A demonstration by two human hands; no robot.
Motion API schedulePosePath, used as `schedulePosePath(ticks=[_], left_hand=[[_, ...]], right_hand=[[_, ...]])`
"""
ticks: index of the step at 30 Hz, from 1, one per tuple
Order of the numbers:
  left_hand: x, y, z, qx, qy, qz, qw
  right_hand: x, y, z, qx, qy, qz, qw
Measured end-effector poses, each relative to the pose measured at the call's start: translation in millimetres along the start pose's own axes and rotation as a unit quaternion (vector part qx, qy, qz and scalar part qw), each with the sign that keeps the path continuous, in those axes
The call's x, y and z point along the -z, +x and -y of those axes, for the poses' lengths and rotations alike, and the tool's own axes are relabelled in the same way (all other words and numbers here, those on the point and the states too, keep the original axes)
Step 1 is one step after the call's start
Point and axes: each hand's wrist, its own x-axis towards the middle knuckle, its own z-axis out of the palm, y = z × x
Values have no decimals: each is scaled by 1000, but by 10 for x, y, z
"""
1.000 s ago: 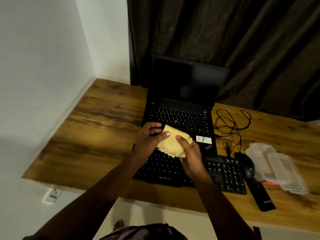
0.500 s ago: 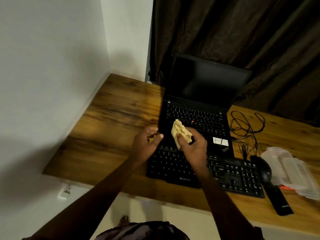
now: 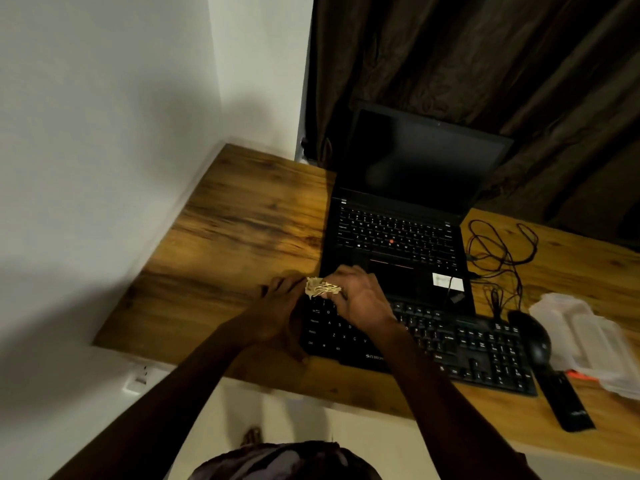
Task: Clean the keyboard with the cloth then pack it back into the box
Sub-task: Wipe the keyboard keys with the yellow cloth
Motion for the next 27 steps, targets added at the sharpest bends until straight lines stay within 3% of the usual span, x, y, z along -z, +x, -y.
schedulePosePath(ticks=[7, 12, 17, 20, 24, 27], left_hand=[[-7, 39, 9, -2, 31, -12, 999], [4, 14, -56, 10, 39, -14, 999], [33, 23, -73, 17, 57, 4, 998], [42, 27, -86, 18, 41, -1, 999], [43, 26, -83, 17, -4, -3, 1000], [52, 25, -109, 21, 3, -1, 1000]], right_hand=[[57, 3, 21, -23, -18, 32, 999], [34, -60, 104, -103, -109, 59, 987], [-91, -123, 303, -109, -78, 32, 990], [-57, -180, 226, -131, -60, 29, 989], [31, -237, 96, -192, -123, 55, 972], [19, -215, 148, -180, -126, 43, 975]])
